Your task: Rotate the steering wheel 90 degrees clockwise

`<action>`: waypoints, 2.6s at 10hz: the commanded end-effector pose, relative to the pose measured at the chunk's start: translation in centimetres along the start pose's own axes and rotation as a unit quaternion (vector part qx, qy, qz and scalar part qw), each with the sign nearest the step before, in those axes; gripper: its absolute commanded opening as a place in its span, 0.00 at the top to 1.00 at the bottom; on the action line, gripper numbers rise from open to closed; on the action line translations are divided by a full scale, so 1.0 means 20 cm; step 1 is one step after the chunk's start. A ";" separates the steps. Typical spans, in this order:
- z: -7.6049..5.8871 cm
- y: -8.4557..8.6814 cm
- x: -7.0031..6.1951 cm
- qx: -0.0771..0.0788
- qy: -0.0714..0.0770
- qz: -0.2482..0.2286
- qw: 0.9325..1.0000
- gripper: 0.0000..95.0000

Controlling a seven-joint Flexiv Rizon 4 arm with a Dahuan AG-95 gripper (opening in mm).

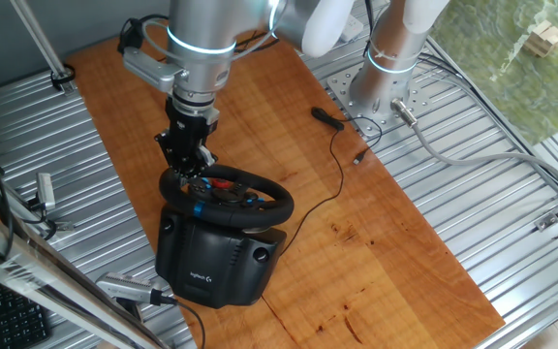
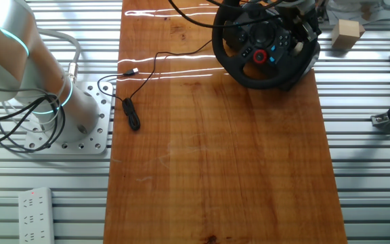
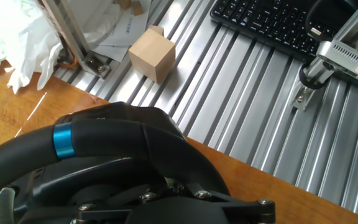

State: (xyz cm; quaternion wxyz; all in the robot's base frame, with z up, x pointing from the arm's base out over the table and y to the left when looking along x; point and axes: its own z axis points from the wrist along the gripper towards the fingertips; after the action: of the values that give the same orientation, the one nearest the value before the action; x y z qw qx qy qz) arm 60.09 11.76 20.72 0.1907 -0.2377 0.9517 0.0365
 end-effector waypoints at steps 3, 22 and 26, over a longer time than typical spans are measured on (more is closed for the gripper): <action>0.03 0.01 0.00 0.002 -0.001 -0.001 1.000 1.00; 0.10 -0.02 0.03 0.000 -0.003 -0.009 1.000 1.00; 0.10 -0.03 0.05 0.001 -0.003 -0.012 1.000 1.00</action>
State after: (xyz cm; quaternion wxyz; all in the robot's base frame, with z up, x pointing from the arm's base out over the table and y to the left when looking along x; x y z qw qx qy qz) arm 60.27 11.17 18.46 0.1952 -0.2492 0.9479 0.0346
